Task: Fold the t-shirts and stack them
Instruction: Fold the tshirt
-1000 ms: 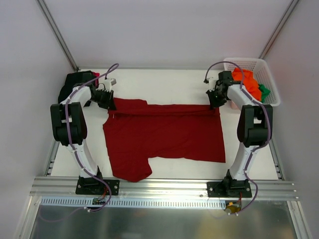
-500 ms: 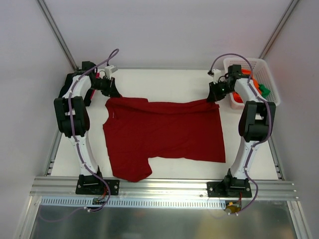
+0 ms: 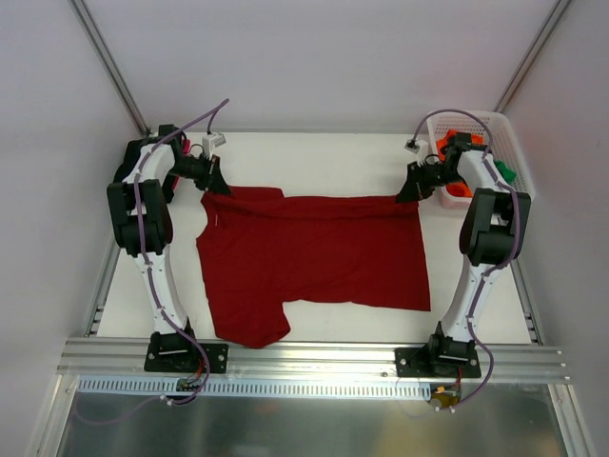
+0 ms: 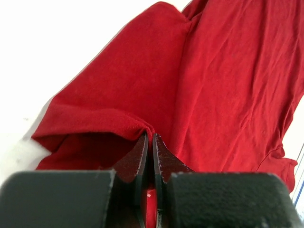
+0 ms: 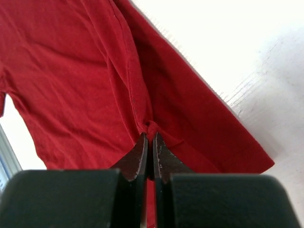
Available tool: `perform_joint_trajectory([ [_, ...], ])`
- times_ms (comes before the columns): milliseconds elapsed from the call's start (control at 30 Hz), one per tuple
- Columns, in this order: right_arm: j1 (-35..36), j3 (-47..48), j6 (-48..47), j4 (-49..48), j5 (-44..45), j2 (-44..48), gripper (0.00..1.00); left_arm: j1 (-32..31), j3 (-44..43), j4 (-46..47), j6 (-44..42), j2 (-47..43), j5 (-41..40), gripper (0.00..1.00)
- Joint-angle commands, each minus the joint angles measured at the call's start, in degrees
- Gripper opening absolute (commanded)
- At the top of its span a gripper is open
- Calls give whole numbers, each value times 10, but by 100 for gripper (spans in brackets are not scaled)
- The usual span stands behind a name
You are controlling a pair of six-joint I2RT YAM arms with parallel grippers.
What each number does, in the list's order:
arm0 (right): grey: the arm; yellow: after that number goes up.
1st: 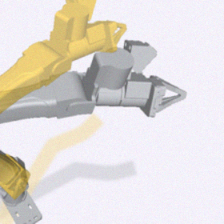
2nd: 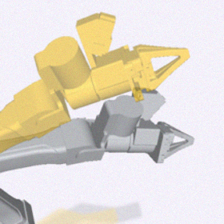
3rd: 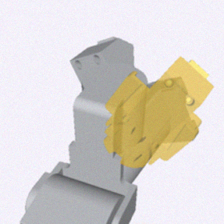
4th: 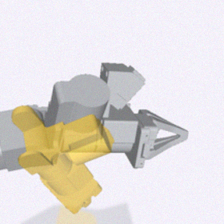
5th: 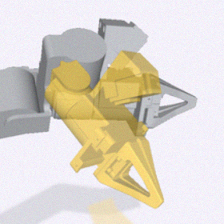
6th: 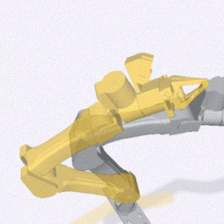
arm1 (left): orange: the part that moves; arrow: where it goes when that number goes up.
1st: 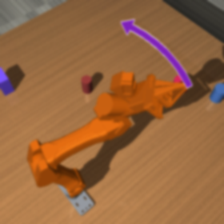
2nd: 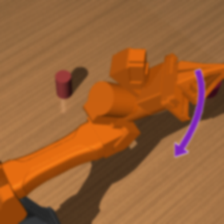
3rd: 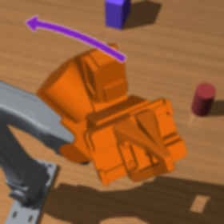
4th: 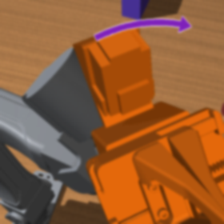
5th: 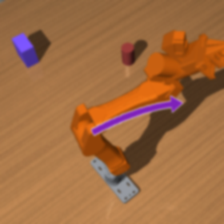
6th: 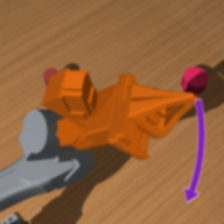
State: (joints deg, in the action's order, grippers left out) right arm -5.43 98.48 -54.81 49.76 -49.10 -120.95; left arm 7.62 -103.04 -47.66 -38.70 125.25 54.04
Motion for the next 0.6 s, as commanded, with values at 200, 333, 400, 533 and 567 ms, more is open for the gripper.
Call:
perform_joint_trajectory([
  [200, -26, 14, -96, 105, -71, 32, 0, 18, 41, -40, -61, -62, 31, 0],
  [333, -31, -13, -121, 121, -81, 51, 0, 26, 63, -52, -74, -84, 51, 0],
  [400, -33, -25, -129, 124, -88, 58, 0, 28, 76, -57, -81, -90, 67, 0],
  [533, -33, -43, -167, 155, -99, 69, 0, 28, 96, -67, -96, -104, 84, 0],
  [567, -32, -48, -173, 161, -100, 70, 0, 28, 100, -70, -99, -110, 85, 0],
])
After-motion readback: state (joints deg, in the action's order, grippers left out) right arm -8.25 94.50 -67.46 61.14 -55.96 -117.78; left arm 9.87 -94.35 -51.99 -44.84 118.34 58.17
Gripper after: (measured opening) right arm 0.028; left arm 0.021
